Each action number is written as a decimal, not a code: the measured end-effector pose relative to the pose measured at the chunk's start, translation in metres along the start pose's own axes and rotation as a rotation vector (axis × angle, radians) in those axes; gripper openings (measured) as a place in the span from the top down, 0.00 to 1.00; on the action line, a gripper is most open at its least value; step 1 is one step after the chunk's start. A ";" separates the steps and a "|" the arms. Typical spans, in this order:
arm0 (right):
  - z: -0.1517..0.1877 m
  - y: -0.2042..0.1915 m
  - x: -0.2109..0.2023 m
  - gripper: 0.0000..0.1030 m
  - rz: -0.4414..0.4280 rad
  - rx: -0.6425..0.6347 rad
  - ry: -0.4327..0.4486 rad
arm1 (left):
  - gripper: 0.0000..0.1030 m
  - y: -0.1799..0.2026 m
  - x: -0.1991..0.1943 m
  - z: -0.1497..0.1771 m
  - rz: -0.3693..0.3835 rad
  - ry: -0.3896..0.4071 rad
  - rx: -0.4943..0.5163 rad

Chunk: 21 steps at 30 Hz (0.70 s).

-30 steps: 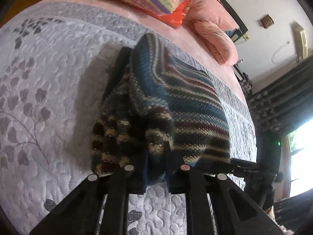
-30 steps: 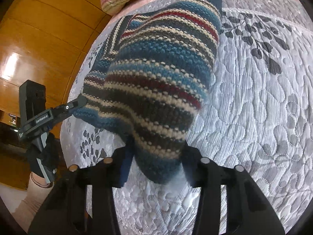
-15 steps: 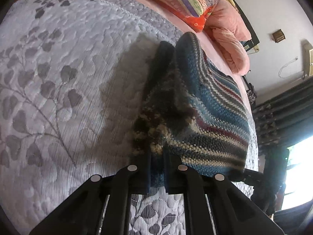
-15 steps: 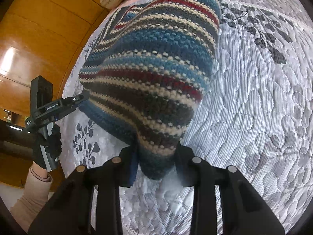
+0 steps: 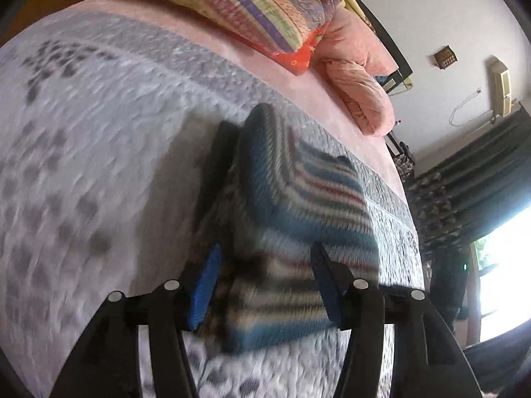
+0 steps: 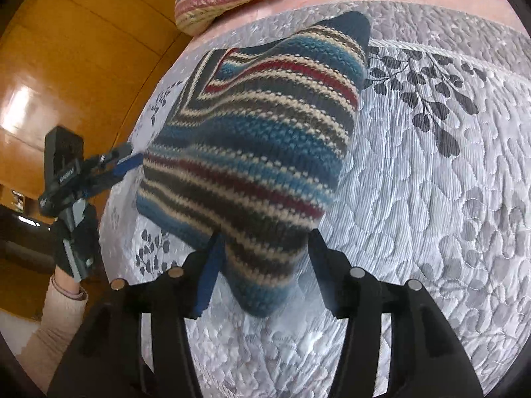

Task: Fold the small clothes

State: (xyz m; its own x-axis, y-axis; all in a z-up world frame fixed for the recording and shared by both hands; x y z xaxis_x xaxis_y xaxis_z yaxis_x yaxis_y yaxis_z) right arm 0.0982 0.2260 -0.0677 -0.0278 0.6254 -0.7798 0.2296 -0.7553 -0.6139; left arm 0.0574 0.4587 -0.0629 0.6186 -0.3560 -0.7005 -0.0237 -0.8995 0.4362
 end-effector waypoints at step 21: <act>0.009 0.005 0.025 0.48 -0.002 -0.001 0.003 | 0.87 -0.059 0.072 -0.045 -0.003 -0.028 -0.193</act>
State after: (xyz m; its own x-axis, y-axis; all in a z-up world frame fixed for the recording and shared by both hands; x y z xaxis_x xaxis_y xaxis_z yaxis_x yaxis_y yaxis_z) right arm 0.0894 0.2360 -0.0914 -0.0255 0.6278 -0.7779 0.2306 -0.7535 -0.6157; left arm 0.1380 0.4979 -0.1137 0.5962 -0.3629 -0.7162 0.1311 -0.8360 0.5328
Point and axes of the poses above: each gripper's, at about its wrist camera, not at the fingertips, and x roughly the way its jaws point, y to its right, z to its underside, the point moved 6 cm from there along x, roughly the way its jaws point, and after that the axes turned 14 degrees about x, right-handed, at the moved point
